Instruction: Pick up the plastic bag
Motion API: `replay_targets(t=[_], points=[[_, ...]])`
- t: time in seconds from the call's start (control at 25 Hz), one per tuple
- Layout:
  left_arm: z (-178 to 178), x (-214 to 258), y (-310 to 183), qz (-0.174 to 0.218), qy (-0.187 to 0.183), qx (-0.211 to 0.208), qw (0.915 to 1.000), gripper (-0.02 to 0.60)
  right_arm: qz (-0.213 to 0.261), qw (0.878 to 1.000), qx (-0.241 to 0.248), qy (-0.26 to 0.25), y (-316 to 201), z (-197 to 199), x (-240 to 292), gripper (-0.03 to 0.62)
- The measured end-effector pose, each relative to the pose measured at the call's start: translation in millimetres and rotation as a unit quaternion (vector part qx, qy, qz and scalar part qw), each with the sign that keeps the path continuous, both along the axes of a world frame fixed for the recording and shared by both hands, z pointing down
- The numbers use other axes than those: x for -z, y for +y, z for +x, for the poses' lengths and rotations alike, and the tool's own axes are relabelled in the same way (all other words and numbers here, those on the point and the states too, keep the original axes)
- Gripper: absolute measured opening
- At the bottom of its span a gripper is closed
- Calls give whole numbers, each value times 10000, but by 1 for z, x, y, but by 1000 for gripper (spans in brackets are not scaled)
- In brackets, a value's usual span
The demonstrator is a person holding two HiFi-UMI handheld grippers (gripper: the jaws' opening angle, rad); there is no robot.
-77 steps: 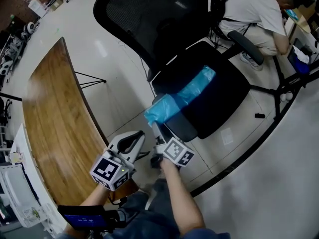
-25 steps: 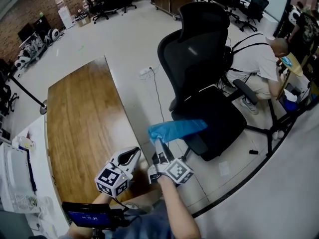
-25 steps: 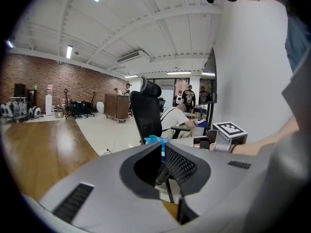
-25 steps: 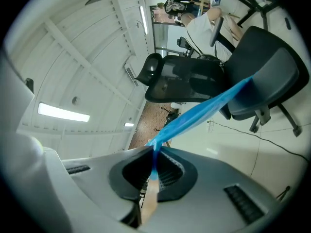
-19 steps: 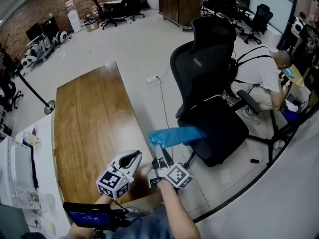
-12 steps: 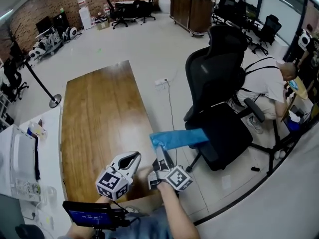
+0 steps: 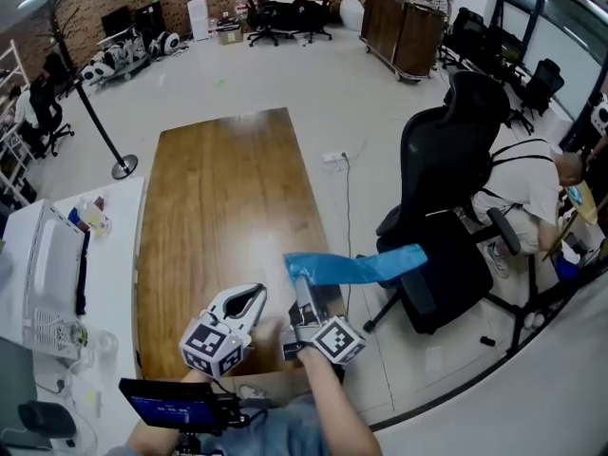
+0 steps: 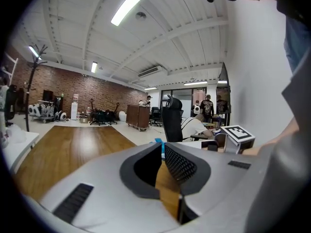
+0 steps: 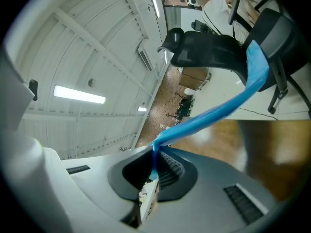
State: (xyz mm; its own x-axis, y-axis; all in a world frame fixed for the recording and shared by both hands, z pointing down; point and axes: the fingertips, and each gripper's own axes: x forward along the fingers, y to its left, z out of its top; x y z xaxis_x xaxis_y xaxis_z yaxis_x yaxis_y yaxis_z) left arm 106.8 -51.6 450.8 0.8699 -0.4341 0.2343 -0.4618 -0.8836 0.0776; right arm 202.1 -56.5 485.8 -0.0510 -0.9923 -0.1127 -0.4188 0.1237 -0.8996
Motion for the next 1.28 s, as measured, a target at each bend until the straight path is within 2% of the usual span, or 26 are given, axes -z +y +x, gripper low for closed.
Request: replay_targets(t=[0.2,0.48,1.04,1.28], points=[[-38,0,-12,-36,100,295,9995,34,-81,9995,274,99,-9,-44,-1,-17],[-88,-2,-24,-67,231,660,9975,34,44,9971,756,31,-24,-108,-6,-17],[-180,-9,-53,-117,347,1434,9890,34,-145,9901,1397,51,-52,-218,-19,-17],[-218,-12,-65,-162,380,1736,9839,34,-227,9863,1608,-302,-66,-261,-32,-17]])
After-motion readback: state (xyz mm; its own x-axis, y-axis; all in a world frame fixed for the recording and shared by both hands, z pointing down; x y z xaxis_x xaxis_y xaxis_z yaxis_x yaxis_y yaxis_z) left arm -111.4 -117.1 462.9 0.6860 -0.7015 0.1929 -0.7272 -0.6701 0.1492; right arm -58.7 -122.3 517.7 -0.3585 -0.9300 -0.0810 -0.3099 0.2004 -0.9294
